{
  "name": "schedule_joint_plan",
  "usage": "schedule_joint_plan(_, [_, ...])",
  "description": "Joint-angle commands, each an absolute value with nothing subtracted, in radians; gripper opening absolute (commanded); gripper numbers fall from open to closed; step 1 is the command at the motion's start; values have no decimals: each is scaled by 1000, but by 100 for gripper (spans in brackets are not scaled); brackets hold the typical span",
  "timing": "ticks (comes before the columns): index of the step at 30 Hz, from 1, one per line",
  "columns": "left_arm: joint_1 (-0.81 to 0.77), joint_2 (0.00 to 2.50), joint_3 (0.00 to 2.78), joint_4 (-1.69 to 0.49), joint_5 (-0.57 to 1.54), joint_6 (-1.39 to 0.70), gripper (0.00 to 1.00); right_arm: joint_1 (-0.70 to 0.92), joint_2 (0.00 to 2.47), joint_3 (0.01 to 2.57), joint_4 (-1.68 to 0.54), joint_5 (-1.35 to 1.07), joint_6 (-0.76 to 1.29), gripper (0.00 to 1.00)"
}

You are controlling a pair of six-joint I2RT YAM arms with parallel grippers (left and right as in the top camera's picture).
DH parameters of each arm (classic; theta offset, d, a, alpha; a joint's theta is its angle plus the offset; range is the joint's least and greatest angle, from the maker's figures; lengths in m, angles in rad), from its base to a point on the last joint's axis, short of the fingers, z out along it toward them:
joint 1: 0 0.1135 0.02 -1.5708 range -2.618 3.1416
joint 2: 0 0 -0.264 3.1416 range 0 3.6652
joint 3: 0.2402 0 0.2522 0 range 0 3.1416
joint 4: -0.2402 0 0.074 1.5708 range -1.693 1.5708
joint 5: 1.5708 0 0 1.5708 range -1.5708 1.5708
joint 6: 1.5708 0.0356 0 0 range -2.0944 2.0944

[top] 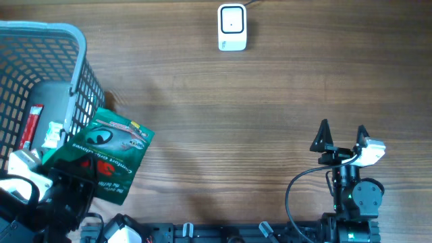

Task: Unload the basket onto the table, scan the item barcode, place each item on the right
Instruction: 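Grasp the green 3M glove pack with the left gripper and lift it out, then carry the glove pack right and release it on the table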

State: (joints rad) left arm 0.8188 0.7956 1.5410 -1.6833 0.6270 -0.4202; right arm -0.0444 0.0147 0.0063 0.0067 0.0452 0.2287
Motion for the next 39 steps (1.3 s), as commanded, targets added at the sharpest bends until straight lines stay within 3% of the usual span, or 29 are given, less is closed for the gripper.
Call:
schedule_joint_plan(1, [813,798,1539,-1644,823,-219,4,-40,7,5,10,36,212,100])
schedule_joint_plan(10, [813,798,1490,-1591,1066,128,4,-40,7,5,10,36,213,100])
schedule_joint_plan(19, [808,799,1158,-1411,1066,128,4,-40,7,5,10,36,212,100])
schedule_joint_plan(22, [732,799,1093,-1370,1061,128,4,-40,7,5,10,36,212,100])
schedule_joint_plan(27, [451,813,1090,-1230,968,59,4,-40,7,5,10,36,212,100])
schedule_joint_plan(35, [-207,988,1052,-837,445,-308,4,-40,7,5,10,36,212,100])
schedule_joint_plan(39, [-456,1174,1052,-651,263,-421,4,-40,7,5,10,36,212,99])
